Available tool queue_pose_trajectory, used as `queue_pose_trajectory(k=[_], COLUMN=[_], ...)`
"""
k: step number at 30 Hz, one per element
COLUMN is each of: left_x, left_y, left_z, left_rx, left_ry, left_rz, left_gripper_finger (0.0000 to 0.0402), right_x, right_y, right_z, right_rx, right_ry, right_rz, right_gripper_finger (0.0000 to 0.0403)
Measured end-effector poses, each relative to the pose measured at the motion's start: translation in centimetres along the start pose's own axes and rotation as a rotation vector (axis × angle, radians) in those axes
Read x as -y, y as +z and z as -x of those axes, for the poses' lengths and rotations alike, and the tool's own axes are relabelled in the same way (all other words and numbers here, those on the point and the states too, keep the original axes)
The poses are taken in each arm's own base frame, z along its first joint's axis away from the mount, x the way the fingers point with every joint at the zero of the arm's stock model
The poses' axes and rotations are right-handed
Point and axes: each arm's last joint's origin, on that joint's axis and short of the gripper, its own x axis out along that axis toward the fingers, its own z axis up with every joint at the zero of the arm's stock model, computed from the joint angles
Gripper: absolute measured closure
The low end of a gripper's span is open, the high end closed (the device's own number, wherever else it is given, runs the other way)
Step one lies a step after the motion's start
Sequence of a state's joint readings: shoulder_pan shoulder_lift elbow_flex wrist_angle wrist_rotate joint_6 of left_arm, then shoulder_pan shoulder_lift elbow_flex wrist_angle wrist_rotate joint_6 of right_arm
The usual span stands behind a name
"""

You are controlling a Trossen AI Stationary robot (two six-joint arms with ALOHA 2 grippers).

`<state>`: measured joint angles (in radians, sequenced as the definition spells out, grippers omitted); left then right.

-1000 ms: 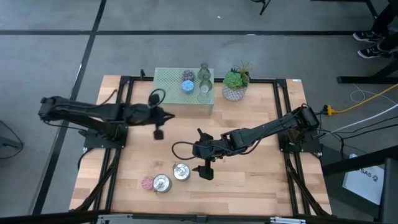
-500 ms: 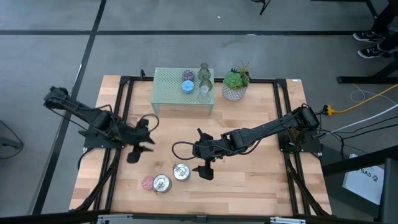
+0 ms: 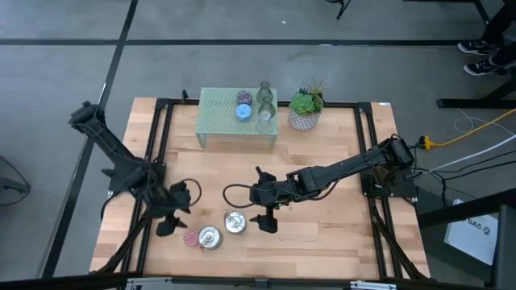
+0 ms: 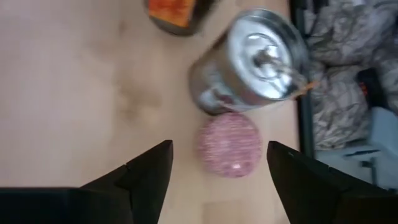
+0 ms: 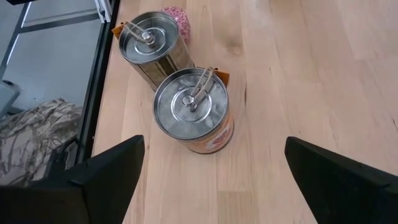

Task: Pick & Place candle stick holders
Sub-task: Put the red and yellow candle on the shelf

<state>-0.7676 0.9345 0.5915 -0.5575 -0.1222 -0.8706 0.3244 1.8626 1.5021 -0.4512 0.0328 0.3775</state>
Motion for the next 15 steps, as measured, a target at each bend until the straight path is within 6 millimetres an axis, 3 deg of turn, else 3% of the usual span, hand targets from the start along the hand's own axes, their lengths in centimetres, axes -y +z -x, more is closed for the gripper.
queue_pose_trajectory(k=[5,15], left_x=[1.6,2.4], left_y=[-0.8,-1.1], left_z=[-1.4,-4.1], left_rx=[-0.026,-0.044], left_ry=[-0.040,-0.010], left_rz=[-0.045,-0.070], left_gripper_finger=[0.0141,0.0143], right_x=[0.0,0.0], right_y=[0.0,0.0], right_z=[0.0,0.0], right_rx=[-0.003,-0.004], right_ry=[-0.001,-0.001], right_rz=[0.000,0.001], right_gripper_finger=[0.0013,0.0013])
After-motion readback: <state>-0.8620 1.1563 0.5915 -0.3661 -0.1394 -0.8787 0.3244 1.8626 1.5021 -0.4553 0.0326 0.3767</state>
